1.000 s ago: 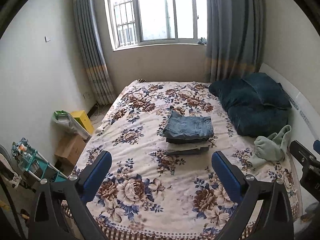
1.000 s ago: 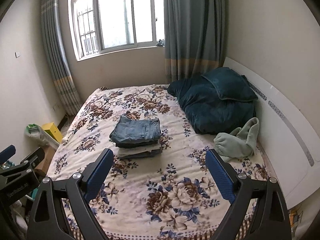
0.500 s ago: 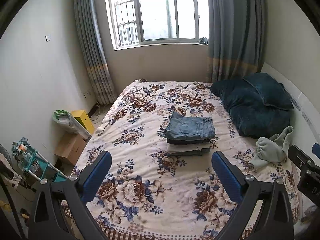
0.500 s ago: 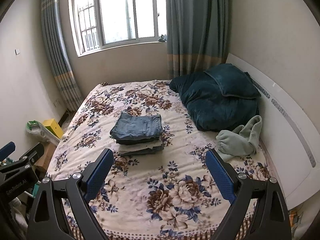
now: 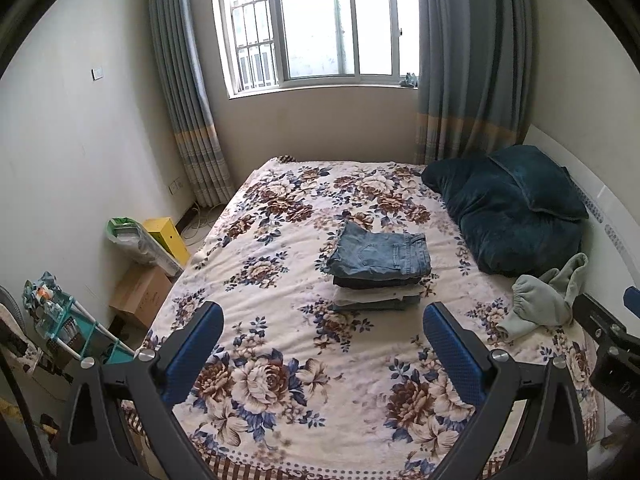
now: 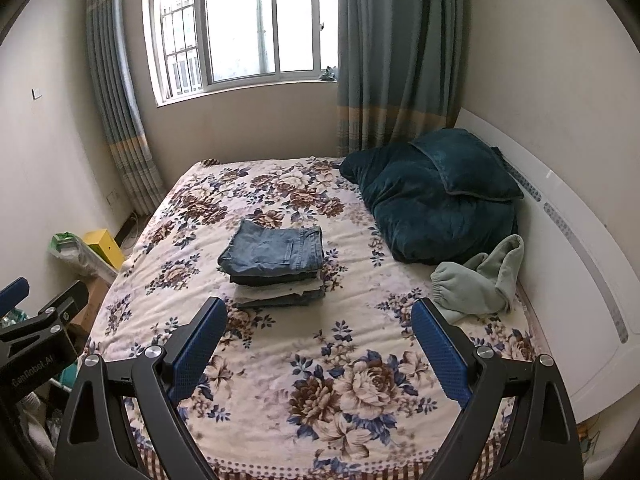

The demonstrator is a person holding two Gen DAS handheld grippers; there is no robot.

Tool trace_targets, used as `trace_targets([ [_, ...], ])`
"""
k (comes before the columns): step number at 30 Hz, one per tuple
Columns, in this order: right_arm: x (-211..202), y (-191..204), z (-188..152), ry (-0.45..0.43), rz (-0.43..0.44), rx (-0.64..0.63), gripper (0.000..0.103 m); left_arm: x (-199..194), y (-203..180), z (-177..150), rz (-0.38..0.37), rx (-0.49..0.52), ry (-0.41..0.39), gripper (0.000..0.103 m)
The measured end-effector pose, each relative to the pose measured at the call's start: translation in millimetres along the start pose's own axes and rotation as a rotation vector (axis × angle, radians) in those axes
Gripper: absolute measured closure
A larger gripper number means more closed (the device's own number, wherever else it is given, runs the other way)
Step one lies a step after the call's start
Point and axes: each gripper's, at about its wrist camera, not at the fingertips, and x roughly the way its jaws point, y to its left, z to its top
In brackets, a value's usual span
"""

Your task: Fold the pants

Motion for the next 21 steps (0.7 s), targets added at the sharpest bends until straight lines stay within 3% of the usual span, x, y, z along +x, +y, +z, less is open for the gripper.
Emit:
trace_targets([
  [21,2.3,4.4,1.8,0.003,0.013,-0.006,0.007,-3.5,-3.5,2.7,-0.001,0.001,-0.012,0.001],
])
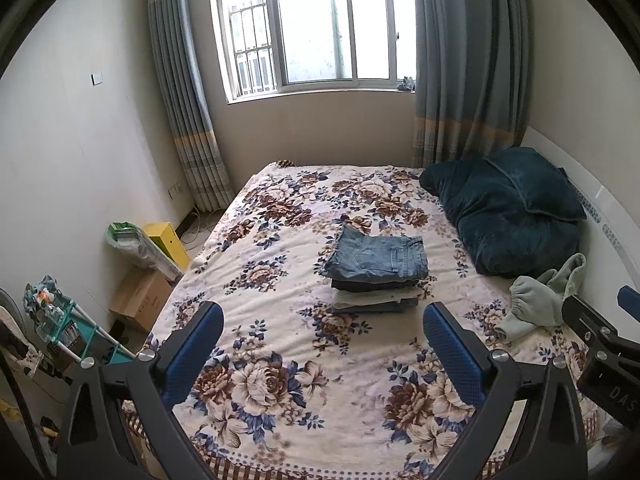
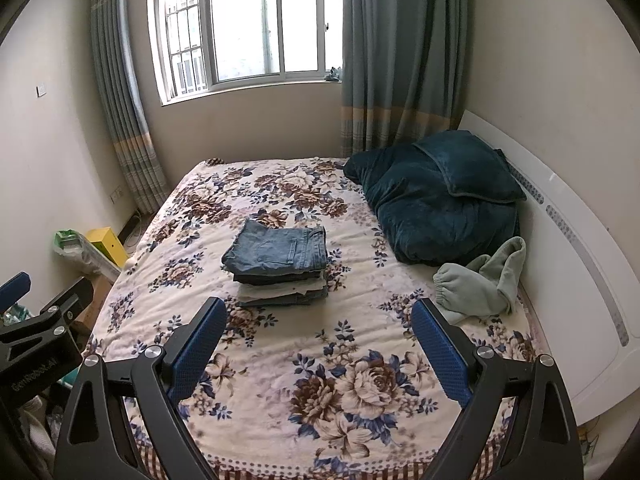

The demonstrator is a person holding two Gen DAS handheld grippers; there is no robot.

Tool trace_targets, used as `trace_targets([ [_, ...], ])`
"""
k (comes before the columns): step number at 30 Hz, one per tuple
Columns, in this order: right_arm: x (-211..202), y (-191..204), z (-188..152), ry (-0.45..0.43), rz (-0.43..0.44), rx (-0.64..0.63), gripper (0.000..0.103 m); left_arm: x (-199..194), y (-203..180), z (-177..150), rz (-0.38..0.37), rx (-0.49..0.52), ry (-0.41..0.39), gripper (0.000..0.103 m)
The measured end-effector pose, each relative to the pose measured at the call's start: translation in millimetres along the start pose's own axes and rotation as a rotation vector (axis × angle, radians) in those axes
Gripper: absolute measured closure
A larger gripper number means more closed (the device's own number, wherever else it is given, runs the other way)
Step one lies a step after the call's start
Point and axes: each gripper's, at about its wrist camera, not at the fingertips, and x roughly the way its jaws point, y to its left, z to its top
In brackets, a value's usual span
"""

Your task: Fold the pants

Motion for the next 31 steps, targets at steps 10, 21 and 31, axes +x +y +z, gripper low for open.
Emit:
trace_targets([
  [10,1.0,-1.1,3.6,0.001,0.003,0.003,0.007,-1.3,-0.8,-0.3,-0.002,-0.001,0.004,0.001],
  [21,1.8,-3.0,4.2,0.002,0.005,-0.003,0.007,-3.7,-0.4,-1.0,-0.004,-0.004,0.002,0.001],
  [31,1.7,-2.1,4.1,0.003,0.006,-0.003,0.007,-7.7,-5.8,-1.8,0.002,-0.004,-0.009,0.001],
])
